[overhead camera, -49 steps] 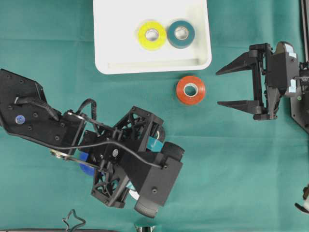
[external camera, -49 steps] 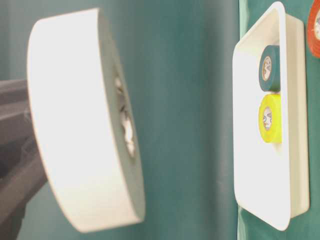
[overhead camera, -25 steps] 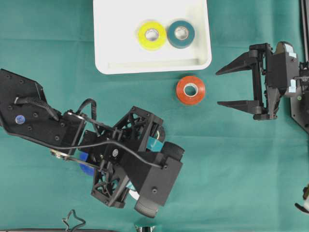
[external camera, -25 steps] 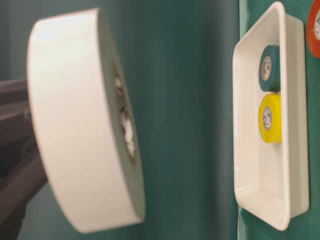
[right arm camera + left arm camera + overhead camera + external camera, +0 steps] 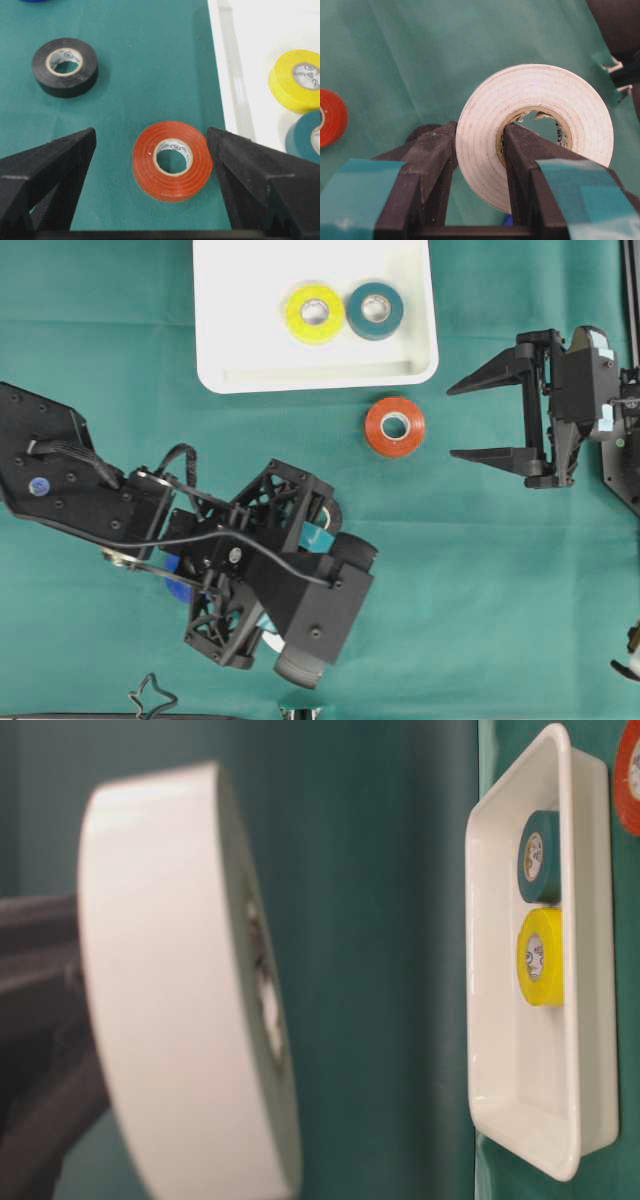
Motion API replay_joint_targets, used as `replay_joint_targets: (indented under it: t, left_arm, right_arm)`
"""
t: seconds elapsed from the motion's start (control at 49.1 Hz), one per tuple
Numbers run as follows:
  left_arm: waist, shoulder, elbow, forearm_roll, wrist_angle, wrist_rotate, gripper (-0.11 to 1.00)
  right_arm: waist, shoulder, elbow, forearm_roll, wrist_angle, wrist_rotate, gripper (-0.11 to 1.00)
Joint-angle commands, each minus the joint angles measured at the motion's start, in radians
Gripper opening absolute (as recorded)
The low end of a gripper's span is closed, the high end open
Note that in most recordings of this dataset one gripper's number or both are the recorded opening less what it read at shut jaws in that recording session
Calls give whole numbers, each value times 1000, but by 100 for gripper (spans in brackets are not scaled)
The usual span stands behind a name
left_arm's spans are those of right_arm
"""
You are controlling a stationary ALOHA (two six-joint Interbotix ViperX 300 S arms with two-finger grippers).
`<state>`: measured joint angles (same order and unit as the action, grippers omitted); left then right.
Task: Pick up the tape from a random location and place it into the white case.
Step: 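Lift the white roll and carry it toward the white tray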
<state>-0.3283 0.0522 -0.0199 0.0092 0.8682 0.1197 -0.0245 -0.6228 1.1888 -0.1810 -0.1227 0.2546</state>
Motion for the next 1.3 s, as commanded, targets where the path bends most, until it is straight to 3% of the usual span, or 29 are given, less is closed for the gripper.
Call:
replay_joint_targets:
  t: [0.0,0.326,0.509,0.815,1.059,1.283]
  left_arm:
    - [-17,-61,12,-5,-12,-3,24]
    - [-49,-172,181,-9,-41,-5,24]
    - [-55,-230,270,-11,-94,-40,24]
    - [-49,-249,295,-8,-110,-57,24]
    - [40,-255,318,-5,-98,-55,24]
    - [179,-282,353,0,-98,-54,24]
  right_arm:
    - [-2,-2,-25,0,-5,-2,88]
    - [0,-2,-25,-2,-5,-2,88]
    - [0,-3,-25,0,-5,-2,88]
    - [0,-2,-25,-2,-5,-2,88]
    - [0,-3,-25,-2,-5,0,88]
    - [0,-2,-23,0,-5,0,88]
